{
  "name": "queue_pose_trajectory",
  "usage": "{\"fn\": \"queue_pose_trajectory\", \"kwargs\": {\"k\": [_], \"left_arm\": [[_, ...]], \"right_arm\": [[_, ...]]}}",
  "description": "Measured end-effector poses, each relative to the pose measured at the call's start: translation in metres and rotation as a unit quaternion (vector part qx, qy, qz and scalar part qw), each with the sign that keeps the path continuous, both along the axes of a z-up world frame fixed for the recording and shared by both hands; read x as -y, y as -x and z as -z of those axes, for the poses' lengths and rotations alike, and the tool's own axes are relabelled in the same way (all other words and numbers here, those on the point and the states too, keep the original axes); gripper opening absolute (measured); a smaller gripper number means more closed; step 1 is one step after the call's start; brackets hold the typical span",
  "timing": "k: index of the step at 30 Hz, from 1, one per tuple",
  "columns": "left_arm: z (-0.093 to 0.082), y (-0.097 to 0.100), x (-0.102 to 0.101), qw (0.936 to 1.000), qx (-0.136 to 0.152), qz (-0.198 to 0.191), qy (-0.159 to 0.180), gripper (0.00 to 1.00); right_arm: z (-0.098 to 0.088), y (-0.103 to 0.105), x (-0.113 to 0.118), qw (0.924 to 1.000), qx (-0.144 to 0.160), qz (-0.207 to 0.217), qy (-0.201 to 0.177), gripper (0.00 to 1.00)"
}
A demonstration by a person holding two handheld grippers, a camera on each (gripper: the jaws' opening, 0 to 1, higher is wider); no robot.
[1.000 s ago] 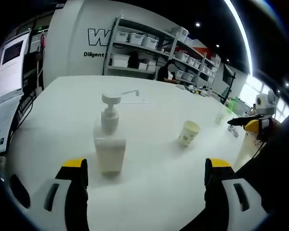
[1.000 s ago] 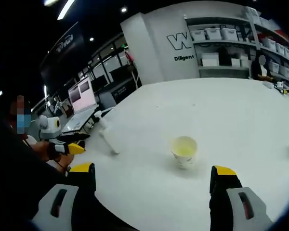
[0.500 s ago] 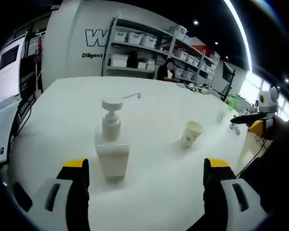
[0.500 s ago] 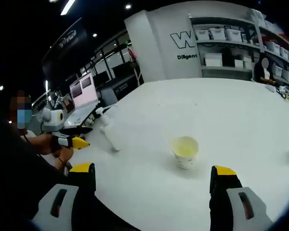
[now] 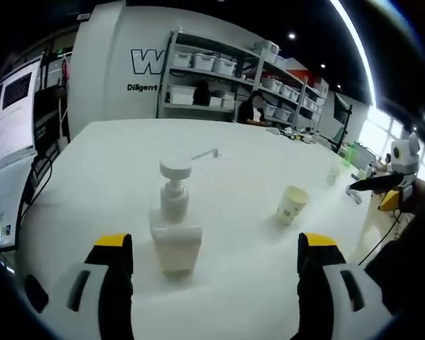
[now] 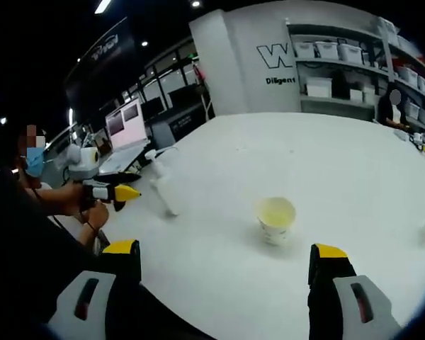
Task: Hold the bottle steady, press the pump all the way down and release, and repeat the specified number of times to dispense into the cup
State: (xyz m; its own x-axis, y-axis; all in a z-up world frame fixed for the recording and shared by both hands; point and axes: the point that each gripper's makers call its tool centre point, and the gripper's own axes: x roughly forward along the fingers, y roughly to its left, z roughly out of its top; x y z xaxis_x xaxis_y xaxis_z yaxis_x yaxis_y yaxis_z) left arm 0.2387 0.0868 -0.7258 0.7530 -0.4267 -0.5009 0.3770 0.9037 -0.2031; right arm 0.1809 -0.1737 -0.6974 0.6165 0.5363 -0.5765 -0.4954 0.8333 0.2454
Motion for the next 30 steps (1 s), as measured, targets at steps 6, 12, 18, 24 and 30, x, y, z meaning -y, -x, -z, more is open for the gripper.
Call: {"fn": "queue_pose_trajectory", "kwargs": {"k": [6,12,18,24,30], "left_arm": [[0.006,-0.004,0.0,0.9998,-0.012,0.004,-0.017,0.92],[0.017,-0.007,-0.004,0.9981,-0.035,0.01,-0.049,0.9],[0.03,-0.012,-0.019,0.9955,-0.064,-0.016,-0.068,0.84],[0.031,-0.02,-0.022,0.9952,-0.062,-0.031,-0.069,0.77],[0.032,-0.031,-0.023,0.9953,-0.054,-0.04,-0.07,0.7]], "right_arm": [[-0.005,0.0,-0.004,1.0,0.005,0.0,-0.004,0.99],[-0.001,0.001,-0.002,1.0,-0.001,0.005,-0.005,0.99],[-0.004,-0.001,-0.003,1.0,0.004,-0.003,0.002,0.99],[-0.003,-0.001,-0.009,0.9999,-0.001,-0.014,0.008,0.99],[-0.008,-0.005,-0.015,0.9998,0.005,-0.016,0.006,0.99]]}}
